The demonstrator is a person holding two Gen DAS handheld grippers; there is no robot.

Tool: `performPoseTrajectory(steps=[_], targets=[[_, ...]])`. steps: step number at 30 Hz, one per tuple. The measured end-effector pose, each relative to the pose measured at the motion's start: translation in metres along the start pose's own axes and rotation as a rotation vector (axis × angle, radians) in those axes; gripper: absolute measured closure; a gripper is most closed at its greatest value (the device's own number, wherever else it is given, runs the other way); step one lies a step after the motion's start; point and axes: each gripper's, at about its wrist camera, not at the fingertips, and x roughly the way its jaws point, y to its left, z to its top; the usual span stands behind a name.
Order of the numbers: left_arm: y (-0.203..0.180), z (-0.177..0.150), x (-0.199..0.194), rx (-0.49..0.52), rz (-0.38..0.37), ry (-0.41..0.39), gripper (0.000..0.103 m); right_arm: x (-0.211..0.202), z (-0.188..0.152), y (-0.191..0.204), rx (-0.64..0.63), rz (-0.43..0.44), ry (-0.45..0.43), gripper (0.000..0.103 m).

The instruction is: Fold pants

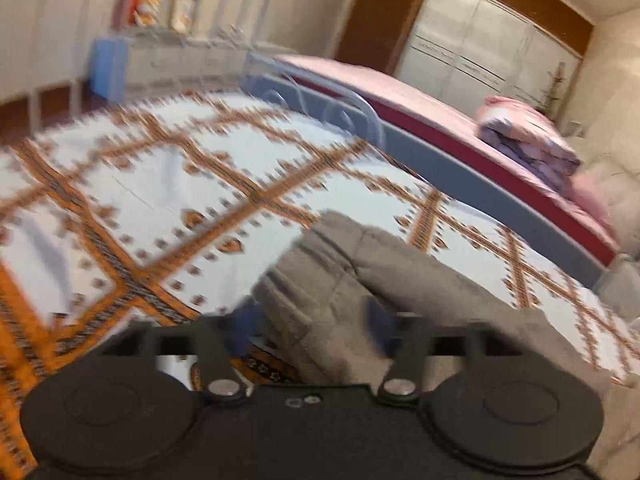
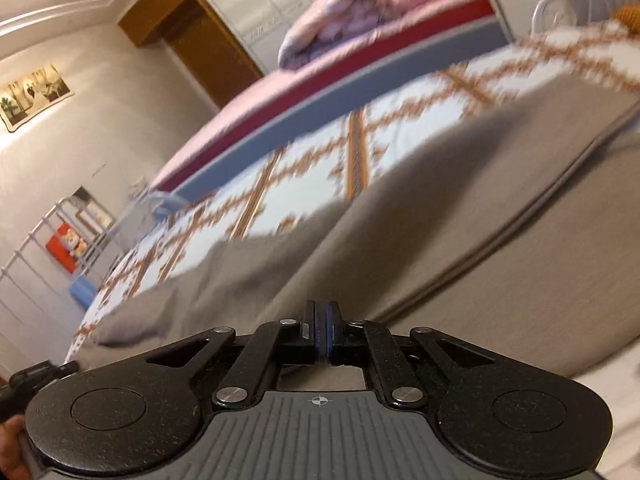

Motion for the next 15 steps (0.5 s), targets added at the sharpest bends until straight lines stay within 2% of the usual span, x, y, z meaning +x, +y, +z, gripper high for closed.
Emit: performPoseTrajectory(steps=[1, 2, 3, 4, 5, 6, 7, 8, 12, 15], targets=[[-0.007, -0.002, -0.008, 0.006, 0.023, -0.023, 0.029, -0.009, 0.005, -0.005, -0.005, -0.009, -0.014, 0.097], [-0.014, -0.004, -0.014, 0.015, 0.013, -0.023, 0.032, -0.017, 0.008, -0.01, -0.008, -0.019, -0.02, 0.085], [-0.021, -0.007, -0.019, 0.018, -0.02, -0.015, 0.033, -0.025, 0.013, -0.017, -0.009, -0.036, -0.028, 0.052], [-0.031, -0.012, -0.022, 0.035, -0.067, -0.002, 0.036, -0.031, 0.015, -0.023, -0.01, -0.049, -0.037, 0.034], [-0.043, -0.016, -0.023, 0.075, -0.09, 0.01, 0.04, -0.039, 0.017, -0.03, -0.013, -0.066, -0.06, 0.023], [-0.057, -0.021, -0.021, 0.125, -0.106, 0.025, 0.04, -0.044, 0.019, -0.035, -0.02, -0.074, -0.082, 0.023], [-0.072, -0.025, -0.015, 0.183, -0.122, 0.044, 0.045, -0.047, 0.023, -0.044, -0.021, -0.083, -0.083, 0.024], [-0.081, -0.029, -0.007, 0.213, -0.13, 0.062, 0.048, -0.046, 0.03, -0.049, -0.013, -0.094, -0.084, 0.028], [-0.102, -0.042, 0.02, 0.226, -0.17, 0.156, 0.051, -0.037, 0.049, -0.082, 0.07, -0.112, -0.08, 0.049], [-0.121, -0.061, 0.023, 0.293, -0.178, 0.198, 0.051, -0.029, 0.058, -0.103, 0.113, -0.124, -0.069, 0.05]])
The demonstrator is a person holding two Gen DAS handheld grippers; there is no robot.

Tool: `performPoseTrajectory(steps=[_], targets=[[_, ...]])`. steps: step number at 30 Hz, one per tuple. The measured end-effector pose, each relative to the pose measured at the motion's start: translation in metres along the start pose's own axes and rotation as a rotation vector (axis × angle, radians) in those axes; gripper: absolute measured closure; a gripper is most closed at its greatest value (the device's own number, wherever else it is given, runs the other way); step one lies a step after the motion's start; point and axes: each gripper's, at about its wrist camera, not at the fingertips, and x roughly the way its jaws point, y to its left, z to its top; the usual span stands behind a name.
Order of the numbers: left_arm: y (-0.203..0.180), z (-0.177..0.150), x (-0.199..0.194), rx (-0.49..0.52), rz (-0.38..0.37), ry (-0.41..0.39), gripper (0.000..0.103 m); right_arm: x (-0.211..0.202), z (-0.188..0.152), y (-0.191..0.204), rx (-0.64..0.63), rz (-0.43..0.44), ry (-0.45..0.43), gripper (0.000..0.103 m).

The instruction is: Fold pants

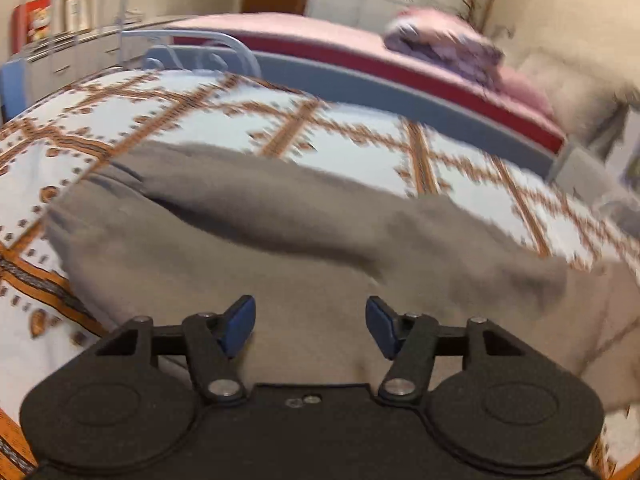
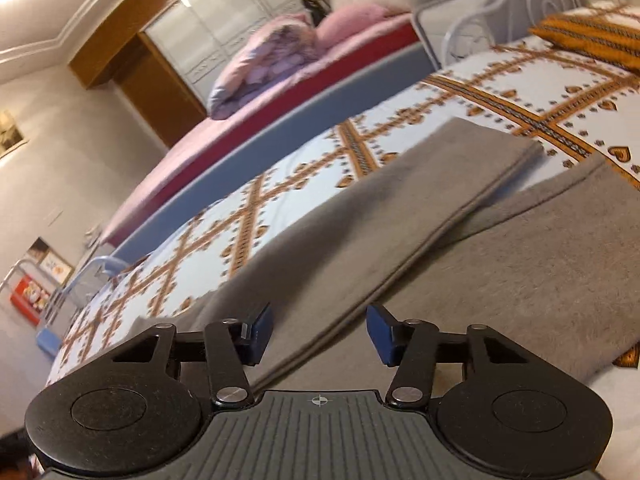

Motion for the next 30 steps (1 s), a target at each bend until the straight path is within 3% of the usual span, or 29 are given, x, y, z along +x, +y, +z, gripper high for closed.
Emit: performPoseTrajectory(steps=[2, 5, 8, 13, 14, 15, 20, 22, 26, 28, 30], targets=[[-0.01, -0.006, 0.004, 0.051, 0.033, 0.016, 0.051, 0.011, 0.004, -0.008, 0.019, -0.002, 0.02, 0.05], [-0.005, -0.012, 0.016, 0.027, 0.063, 0.07, 0.052, 0.028, 0.006, -0.023, 0.076, -0.031, 0.052, 0.051], [-0.011, -0.014, 0.018, 0.077, 0.092, 0.078, 0.052, 0.041, 0.011, -0.034, 0.119, -0.049, 0.059, 0.063], [-0.01, -0.013, 0.019, 0.073, 0.08, 0.081, 0.052, 0.056, 0.024, -0.044, 0.139, -0.043, 0.052, 0.065], [-0.009, -0.013, 0.018, 0.077, 0.077, 0.081, 0.052, 0.058, 0.027, -0.045, 0.139, -0.044, 0.05, 0.086], [-0.009, -0.013, 0.02, 0.077, 0.072, 0.081, 0.052, 0.058, 0.03, -0.044, 0.127, -0.073, 0.049, 0.098], [-0.004, -0.012, 0.019, 0.081, 0.031, 0.083, 0.051, -0.011, 0.037, -0.024, 0.121, -0.062, -0.046, 0.098], [-0.003, -0.012, 0.019, 0.093, 0.018, 0.085, 0.051, -0.041, 0.029, -0.016, 0.036, -0.092, -0.057, 0.098], [-0.001, -0.011, 0.017, 0.087, 0.009, 0.08, 0.051, -0.021, 0.012, -0.051, 0.124, -0.155, 0.122, 0.097], [-0.001, -0.011, 0.017, 0.078, 0.009, 0.079, 0.051, -0.017, 0.011, -0.075, 0.233, -0.114, 0.129, 0.087], [-0.001, -0.011, 0.017, 0.079, 0.009, 0.08, 0.051, -0.03, 0.018, -0.085, 0.26, -0.108, 0.049, 0.064]])
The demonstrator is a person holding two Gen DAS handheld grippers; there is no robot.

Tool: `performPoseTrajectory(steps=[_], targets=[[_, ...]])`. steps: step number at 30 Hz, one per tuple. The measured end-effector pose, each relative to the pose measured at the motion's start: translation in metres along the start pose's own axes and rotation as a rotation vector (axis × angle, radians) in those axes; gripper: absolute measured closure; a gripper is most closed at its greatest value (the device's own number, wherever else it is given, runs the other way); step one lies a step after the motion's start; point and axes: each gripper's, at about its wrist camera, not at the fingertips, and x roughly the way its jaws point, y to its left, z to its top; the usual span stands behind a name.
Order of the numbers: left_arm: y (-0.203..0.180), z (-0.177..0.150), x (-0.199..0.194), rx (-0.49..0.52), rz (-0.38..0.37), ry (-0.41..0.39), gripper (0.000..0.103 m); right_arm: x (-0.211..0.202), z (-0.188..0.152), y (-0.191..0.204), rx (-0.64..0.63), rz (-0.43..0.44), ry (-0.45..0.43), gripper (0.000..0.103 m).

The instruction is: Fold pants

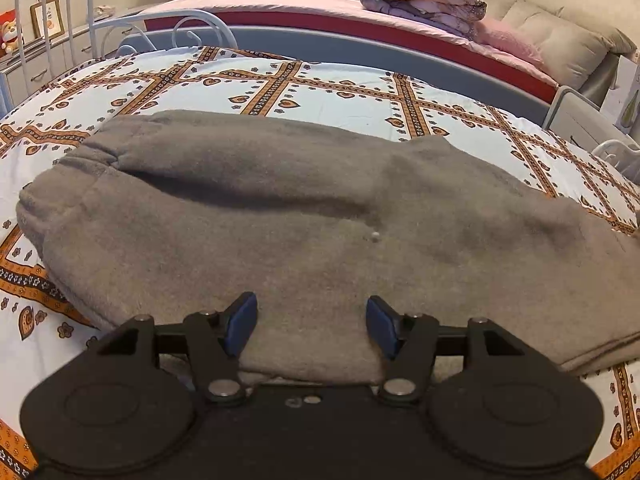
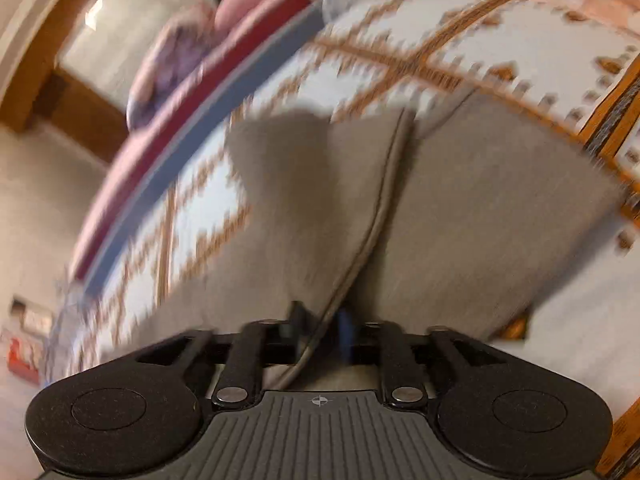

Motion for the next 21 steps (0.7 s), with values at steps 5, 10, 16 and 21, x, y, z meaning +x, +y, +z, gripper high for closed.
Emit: performPoseTrajectory(steps=[5, 10, 16, 21], targets=[[0.0, 0.001, 0.001, 0.005, -0.002, 0.0, 0.049, -0.008, 0.023, -0.018, 0.048, 0.006, -0.124, 0.038], [-0.003, 0.0, 0.002, 0.025, 0.005, 0.0, 0.048, 0.019, 0.04, -0.031, 0.101, 0.024, -0.078, 0.074], [-0.002, -0.001, 0.001, 0.034, -0.004, -0.002, 0.047, -0.001, 0.05, -0.025, 0.024, 0.005, -0.13, 0.098], [-0.003, -0.002, 0.0, 0.048, -0.008, 0.001, 0.047, -0.064, 0.036, -0.031, -0.019, -0.056, -0.18, 0.098]])
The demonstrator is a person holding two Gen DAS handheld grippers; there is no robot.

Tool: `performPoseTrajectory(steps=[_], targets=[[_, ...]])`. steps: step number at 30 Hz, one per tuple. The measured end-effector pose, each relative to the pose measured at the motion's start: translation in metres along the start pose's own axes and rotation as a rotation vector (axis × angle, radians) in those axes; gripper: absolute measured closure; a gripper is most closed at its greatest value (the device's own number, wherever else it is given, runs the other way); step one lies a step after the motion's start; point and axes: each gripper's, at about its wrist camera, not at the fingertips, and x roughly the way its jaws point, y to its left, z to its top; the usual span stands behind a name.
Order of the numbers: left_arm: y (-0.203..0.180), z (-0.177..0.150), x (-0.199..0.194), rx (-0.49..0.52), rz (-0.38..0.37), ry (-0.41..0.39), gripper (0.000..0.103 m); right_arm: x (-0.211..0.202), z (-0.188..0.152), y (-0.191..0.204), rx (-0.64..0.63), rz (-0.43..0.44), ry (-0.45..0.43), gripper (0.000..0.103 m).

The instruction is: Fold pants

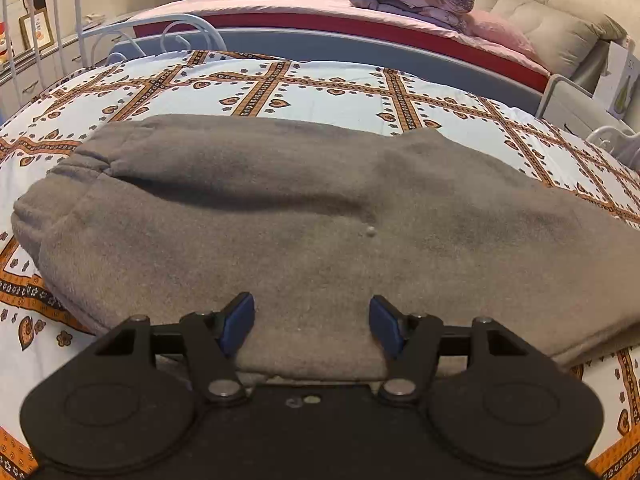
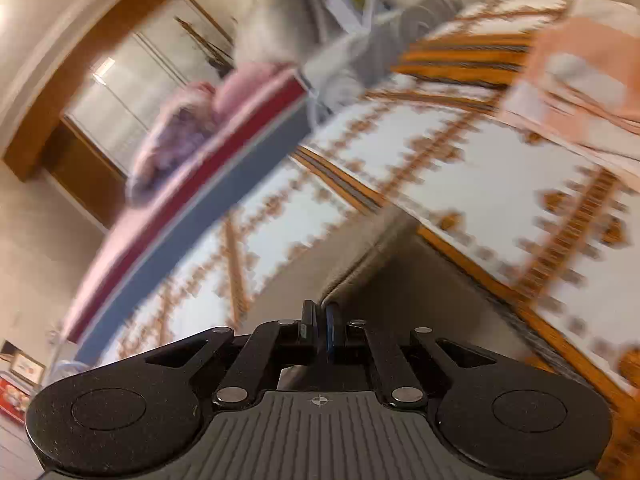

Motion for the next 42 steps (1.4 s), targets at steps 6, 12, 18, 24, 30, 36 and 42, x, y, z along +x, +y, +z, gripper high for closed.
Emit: performPoseTrajectory(steps=[6, 12, 18, 24, 30, 36, 42], targets=[[0.001, 0.001, -0.003, -0.022, -0.001, -0.004, 0.047, 0.001, -0.01, -0.038, 0.125, -0.07, 0.068, 0.088], [0.0, -0.001, -0.004, 0.005, 0.001, -0.003, 0.047, 0.011, -0.009, -0.062, 0.254, -0.059, 0.083, 0.086], [0.0, -0.002, -0.004, 0.018, -0.005, -0.003, 0.046, -0.021, 0.004, -0.051, 0.189, -0.017, -0.012, 0.102], [0.002, -0.003, -0.004, 0.031, -0.02, -0.004, 0.046, -0.028, 0.0, -0.063, 0.172, -0.109, 0.02, 0.102], [0.003, -0.001, -0.007, 0.001, -0.005, -0.011, 0.046, -0.02, -0.004, -0.063, 0.227, -0.02, 0.059, 0.101], [0.025, -0.003, -0.019, -0.073, 0.081, -0.044, 0.047, 0.012, -0.009, -0.063, 0.267, -0.037, 0.111, 0.063], [0.044, -0.006, -0.023, -0.097, 0.067, -0.038, 0.047, 0.018, -0.01, -0.057, 0.275, 0.002, 0.088, 0.047]])
